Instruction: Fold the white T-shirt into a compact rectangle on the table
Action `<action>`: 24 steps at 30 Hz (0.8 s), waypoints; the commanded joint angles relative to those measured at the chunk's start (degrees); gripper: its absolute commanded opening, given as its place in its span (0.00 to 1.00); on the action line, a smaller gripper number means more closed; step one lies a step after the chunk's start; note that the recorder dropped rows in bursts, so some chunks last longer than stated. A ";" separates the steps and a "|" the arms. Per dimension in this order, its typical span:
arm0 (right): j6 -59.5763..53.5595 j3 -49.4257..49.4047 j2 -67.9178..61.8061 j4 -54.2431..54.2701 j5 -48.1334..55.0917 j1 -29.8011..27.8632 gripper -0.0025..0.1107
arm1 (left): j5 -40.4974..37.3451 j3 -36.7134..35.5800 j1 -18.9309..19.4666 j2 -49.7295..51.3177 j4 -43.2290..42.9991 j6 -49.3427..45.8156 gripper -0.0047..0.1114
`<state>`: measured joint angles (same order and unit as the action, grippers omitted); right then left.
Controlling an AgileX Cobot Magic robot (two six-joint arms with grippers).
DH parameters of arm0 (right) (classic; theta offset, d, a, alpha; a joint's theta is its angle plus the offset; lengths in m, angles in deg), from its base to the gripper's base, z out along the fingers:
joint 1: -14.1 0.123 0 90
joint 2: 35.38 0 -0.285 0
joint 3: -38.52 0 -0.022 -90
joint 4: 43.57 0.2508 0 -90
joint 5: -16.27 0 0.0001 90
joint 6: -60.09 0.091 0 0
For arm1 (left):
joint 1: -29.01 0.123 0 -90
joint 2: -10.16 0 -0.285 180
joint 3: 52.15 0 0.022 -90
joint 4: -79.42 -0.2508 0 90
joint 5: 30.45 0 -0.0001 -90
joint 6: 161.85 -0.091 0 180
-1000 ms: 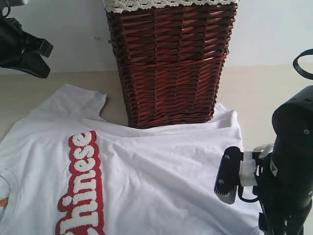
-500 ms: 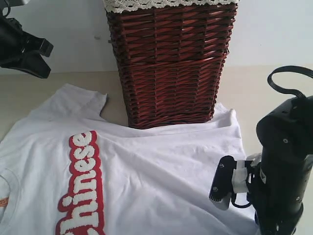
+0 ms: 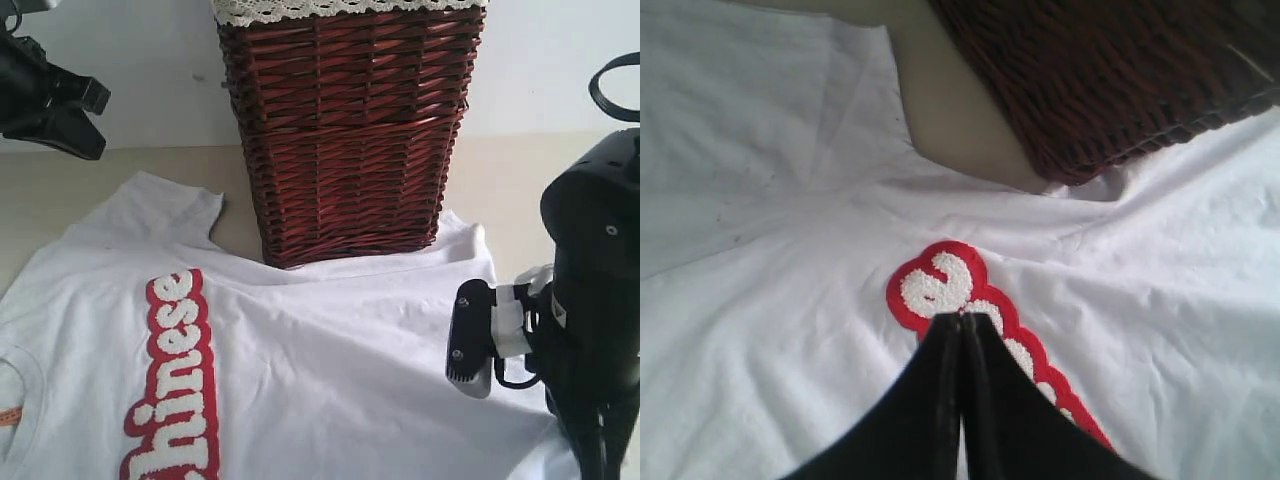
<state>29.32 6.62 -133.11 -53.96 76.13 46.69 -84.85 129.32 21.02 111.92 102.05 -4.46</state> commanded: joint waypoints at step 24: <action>8.23 0.16 -1.18 9.44 -7.98 11.42 0.27 | -0.70 -6.03 -13.26 0.68 3.95 -7.31 0.04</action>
<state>31.44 6.62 -133.27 -44.53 72.41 57.27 -86.40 124.57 7.99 112.74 103.97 -11.54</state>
